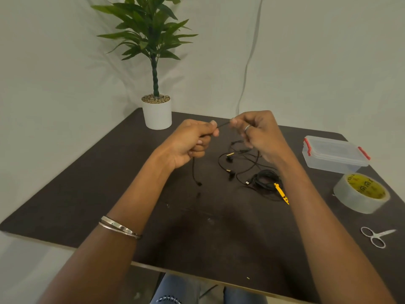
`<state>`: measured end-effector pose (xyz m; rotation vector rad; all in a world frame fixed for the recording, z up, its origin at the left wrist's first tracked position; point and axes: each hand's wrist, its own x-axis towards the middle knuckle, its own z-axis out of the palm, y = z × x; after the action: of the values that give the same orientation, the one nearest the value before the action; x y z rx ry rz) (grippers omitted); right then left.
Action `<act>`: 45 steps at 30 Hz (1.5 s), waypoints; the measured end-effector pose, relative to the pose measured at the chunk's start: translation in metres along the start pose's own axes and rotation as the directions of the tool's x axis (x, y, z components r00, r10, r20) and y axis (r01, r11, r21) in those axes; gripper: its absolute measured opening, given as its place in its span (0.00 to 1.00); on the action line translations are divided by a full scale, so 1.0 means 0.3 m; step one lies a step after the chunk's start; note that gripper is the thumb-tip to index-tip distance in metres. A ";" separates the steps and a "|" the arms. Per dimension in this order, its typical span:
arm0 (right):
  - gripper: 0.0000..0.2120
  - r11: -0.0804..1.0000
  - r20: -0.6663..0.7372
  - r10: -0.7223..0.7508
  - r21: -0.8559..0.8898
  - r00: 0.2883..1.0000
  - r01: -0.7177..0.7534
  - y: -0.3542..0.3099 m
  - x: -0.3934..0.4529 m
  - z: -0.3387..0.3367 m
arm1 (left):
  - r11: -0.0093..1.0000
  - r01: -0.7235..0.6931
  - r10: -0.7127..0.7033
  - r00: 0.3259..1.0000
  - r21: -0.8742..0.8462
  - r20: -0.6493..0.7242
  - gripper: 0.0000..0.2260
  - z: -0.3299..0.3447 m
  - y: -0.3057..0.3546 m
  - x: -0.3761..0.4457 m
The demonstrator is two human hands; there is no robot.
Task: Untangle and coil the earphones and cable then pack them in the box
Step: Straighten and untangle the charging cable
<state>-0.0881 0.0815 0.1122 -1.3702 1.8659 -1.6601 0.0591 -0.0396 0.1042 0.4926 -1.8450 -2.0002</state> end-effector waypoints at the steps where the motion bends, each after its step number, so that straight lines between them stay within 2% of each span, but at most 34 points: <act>1: 0.10 1.000 -0.084 0.017 -0.008 0.996 -0.018 0.014 0.010 -0.013 | 1.000 0.014 -0.014 1.000 -0.026 0.000 0.14 -0.007 -0.008 0.003; 5: 0.13 0.983 -0.434 0.120 -0.075 0.893 -0.168 0.076 0.050 -0.047 | 0.989 0.066 -0.067 0.998 -0.133 -0.005 0.13 -0.027 -0.039 0.011; 7: 0.13 0.941 -0.465 0.122 -0.226 0.877 -0.250 0.107 0.061 -0.044 | 0.985 0.095 -0.095 0.995 -0.145 0.008 0.13 -0.019 -0.055 0.012; 9: 0.11 0.812 -0.336 0.110 -0.512 0.936 -0.279 0.122 0.057 -0.035 | 0.976 0.130 -0.129 0.992 -0.172 0.017 0.13 -0.001 -0.064 0.011; 10: 0.14 0.735 -0.200 0.113 -0.643 0.973 -0.217 0.116 0.046 -0.030 | 0.972 0.144 -0.143 0.990 -0.186 0.016 0.13 0.007 -0.066 0.011; 11: 0.20 0.706 -0.030 0.097 -0.702 0.995 -0.090 0.103 0.032 -0.026 | 0.970 0.152 -0.153 0.988 -0.188 0.012 0.13 0.012 -0.068 0.012; 13: 0.26 0.802 0.273 0.018 -0.578 0.962 0.149 0.077 0.006 0.000 | 0.972 0.164 -0.164 0.986 -0.170 0.011 0.13 0.016 -0.068 0.014; 14: 0.23 0.860 0.359 -0.028 -0.467 0.933 0.206 0.073 -0.009 0.015 | 0.970 0.173 -0.171 0.985 -0.171 0.025 0.13 0.018 -0.068 0.013; 15: 0.18 0.886 0.384 -0.060 -0.404 0.921 0.227 0.070 -0.021 0.028 | 0.965 0.183 -0.177 0.983 -0.189 0.049 0.13 0.020 -0.068 0.013; 17: 0.10 0.938 0.326 -0.073 -0.300 0.943 0.176 0.074 -0.028 0.042 | 0.936 0.222 -0.197 0.973 -0.273 0.118 0.13 0.020 -0.065 0.007; 20: 0.11 0.994 0.214 -0.045 -0.088 0.976 0.065 0.082 -0.023 0.038 | 0.838 0.298 -0.170 0.938 -0.456 0.302 0.09 0.020 -0.068 -0.014; 21: 0.13 0.995 0.186 -0.049 -0.072 0.981 0.064 0.084 -0.024 0.041 | 0.802 0.309 -0.126 0.924 -0.512 0.360 0.08 0.024 -0.069 -0.023; 22: 0.14 0.994 0.151 -0.052 -0.085 0.987 0.065 0.095 -0.024 0.050 | 0.778 0.300 -0.079 0.918 -0.551 0.388 0.10 0.031 -0.073 -0.030; 24: 0.17 0.990 0.072 -0.031 -0.135 0.997 0.041 0.124 -0.028 0.079 | 0.790 0.217 -0.011 0.940 -0.573 0.341 0.14 0.049 -0.075 -0.036; 27: 0.10 0.976 0.041 0.014 -0.218 0.999 -0.005 0.173 -0.039 0.121 | 0.798 0.098 0.053 0.972 -0.595 0.230 0.16 0.074 -0.080 -0.032; 29: 0.11 0.966 0.049 0.044 -0.257 0.998 -0.030 0.193 -0.052 0.139 | 0.789 0.061 0.065 0.981 -0.611 0.181 0.16 0.075 -0.088 -0.026; 31: 0.16 0.967 0.070 0.031 -0.256 0.997 -0.012 0.174 -0.073 0.147 | 0.794 0.021 0.078 0.988 -0.607 0.136 0.15 0.073 -0.091 -0.022; 35: 0.16 0.944 0.224 0.034 -0.328 0.974 0.042 0.126 -0.108 0.148 | 0.789 -0.091 0.134 0.991 -0.608 0.026 0.17 0.075 -0.092 -0.007; 38: 0.09 0.956 0.295 0.164 -0.284 0.941 -0.078 0.114 -0.130 0.140 | 0.830 -0.168 0.158 0.985 -0.532 -0.064 0.23 0.056 -0.095 0.012; 40: 0.08 0.952 0.325 0.213 -0.283 0.921 -0.120 0.098 -0.144 0.122 | 0.874 -0.200 0.164 0.979 -0.442 -0.119 0.27 0.039 -0.097 0.022; 45: 0.07 0.868 0.426 0.177 -0.492 0.887 0.063 0.009 -0.157 0.036 | 0.966 -0.195 0.180 0.979 -0.168 -0.101 0.34 0.008 -0.124 0.019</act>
<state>-0.0575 0.1115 0.0898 -1.6885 2.0688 -0.7288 0.0516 -0.0378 0.0673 0.3318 -1.5825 -1.9604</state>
